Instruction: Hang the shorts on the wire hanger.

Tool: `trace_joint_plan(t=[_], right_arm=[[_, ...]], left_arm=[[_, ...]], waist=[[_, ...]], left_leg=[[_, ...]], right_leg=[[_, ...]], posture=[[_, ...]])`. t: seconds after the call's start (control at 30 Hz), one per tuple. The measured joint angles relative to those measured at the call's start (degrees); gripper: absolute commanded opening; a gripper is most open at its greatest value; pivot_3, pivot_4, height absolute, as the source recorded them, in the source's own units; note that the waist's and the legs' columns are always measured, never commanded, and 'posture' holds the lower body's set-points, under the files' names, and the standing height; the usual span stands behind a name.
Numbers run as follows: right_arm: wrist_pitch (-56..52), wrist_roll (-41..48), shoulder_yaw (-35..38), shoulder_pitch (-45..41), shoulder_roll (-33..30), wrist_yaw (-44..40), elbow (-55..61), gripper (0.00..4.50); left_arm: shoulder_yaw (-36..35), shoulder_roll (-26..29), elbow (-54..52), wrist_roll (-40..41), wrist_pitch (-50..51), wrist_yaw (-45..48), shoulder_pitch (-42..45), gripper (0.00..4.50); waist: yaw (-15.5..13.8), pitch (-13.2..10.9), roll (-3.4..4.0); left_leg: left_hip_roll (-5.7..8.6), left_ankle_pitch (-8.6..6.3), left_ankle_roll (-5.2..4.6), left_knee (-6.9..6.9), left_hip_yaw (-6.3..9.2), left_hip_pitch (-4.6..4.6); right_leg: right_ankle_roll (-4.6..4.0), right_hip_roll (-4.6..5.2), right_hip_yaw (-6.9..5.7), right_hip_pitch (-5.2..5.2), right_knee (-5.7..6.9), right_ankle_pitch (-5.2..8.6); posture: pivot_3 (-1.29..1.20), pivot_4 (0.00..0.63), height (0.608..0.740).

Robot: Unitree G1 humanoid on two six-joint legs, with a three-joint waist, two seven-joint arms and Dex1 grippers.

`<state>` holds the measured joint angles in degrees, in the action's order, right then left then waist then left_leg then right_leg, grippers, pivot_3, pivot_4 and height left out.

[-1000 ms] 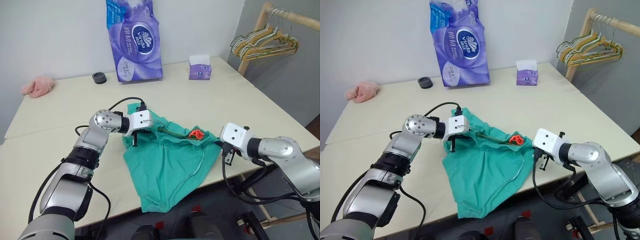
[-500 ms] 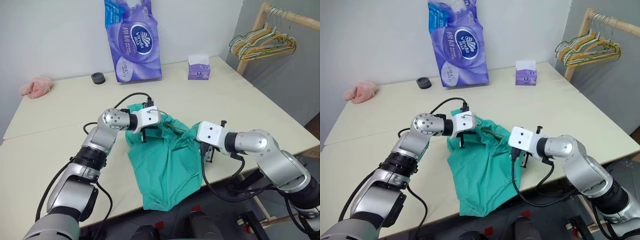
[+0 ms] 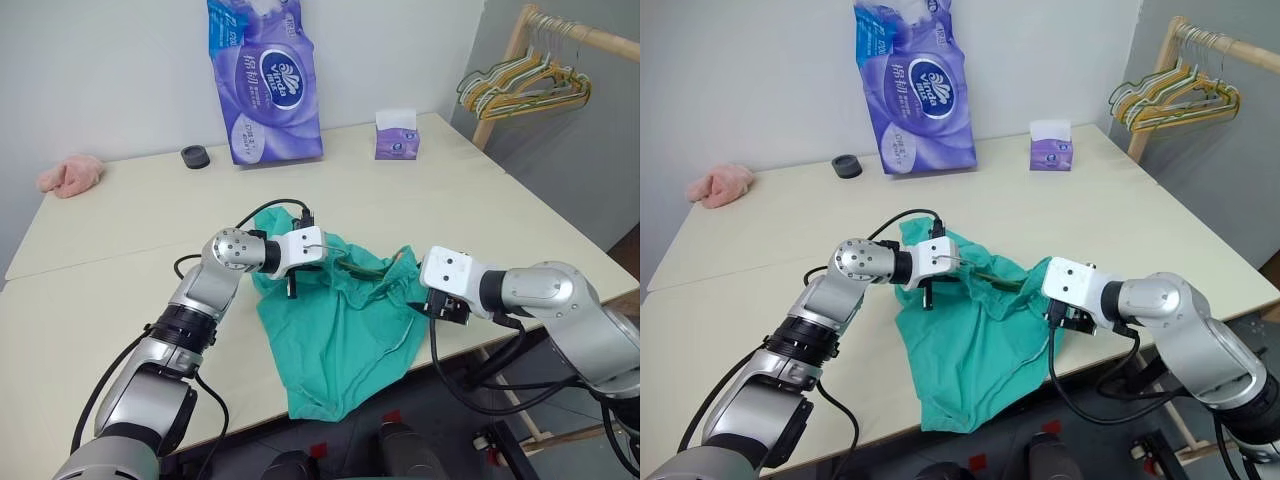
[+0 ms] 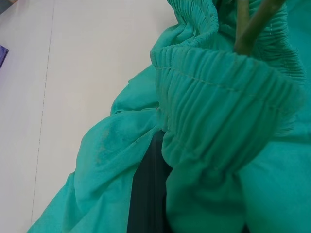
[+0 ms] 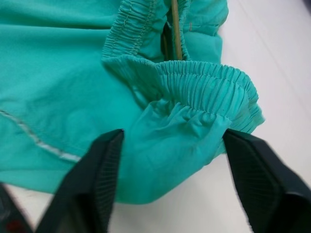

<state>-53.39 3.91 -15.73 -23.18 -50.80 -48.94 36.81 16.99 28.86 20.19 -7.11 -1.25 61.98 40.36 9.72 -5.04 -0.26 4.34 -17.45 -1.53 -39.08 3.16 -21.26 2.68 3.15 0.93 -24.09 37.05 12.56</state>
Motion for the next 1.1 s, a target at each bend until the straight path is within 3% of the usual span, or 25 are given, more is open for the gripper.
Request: trace_joint_plan(t=[0.23, 0.77, 0.87, 1.1], right_arm=[[-2.7, 1.9, 2.2, 0.2, 3.1, 2.2, -5.8, 4.47], [6.3, -0.7, -8.8, -7.5, 13.4, 1.6, -28.3, 4.47], [7.4, -1.2, -9.3, -7.8, 14.1, 1.5, -30.1, 3.92], [8.9, -2.6, -9.9, -8.4, 14.9, 1.0, -32.1, 1.50]], left_arm=[[0.4, 0.0, 0.0, 0.1, 0.0, 0.0, 0.0, 0.00], [0.7, 0.1, -0.2, 0.2, 0.6, 0.1, 0.0, 0.00], [0.7, 0.1, -0.2, 0.2, 0.7, 0.1, 0.0, 0.00], [0.7, 0.0, -1.0, 0.4, 1.0, 0.2, -0.1, 0.00]], waist=[[0.0, 0.0, 0.00], [0.9, 0.0, 0.04], [1.3, 0.0, 0.04], [1.6, 0.0, 0.06]], left_leg=[[-0.01, 0.01, 0.01, 0.01, -0.01, 0.01], [0.02, 0.08, 0.14, 0.01, 0.00, -0.01], [0.02, 0.08, 0.14, 0.01, 0.00, -0.01], [0.01, 0.08, 0.14, 0.01, 0.00, -0.01]], right_leg=[[0.00, 0.00, 0.01, -0.01, 0.00, 0.00], [0.00, 0.01, 0.01, -0.02, -0.01, 0.00], [0.00, 0.01, 0.01, -0.02, 0.00, 0.00], [0.00, 0.00, 0.01, -0.03, 0.00, 0.00]], posture=[[-0.29, 0.059, 0.740], [-0.27, 0.057, 0.740], [-0.27, 0.056, 0.740], [-0.27, 0.054, 0.740]])
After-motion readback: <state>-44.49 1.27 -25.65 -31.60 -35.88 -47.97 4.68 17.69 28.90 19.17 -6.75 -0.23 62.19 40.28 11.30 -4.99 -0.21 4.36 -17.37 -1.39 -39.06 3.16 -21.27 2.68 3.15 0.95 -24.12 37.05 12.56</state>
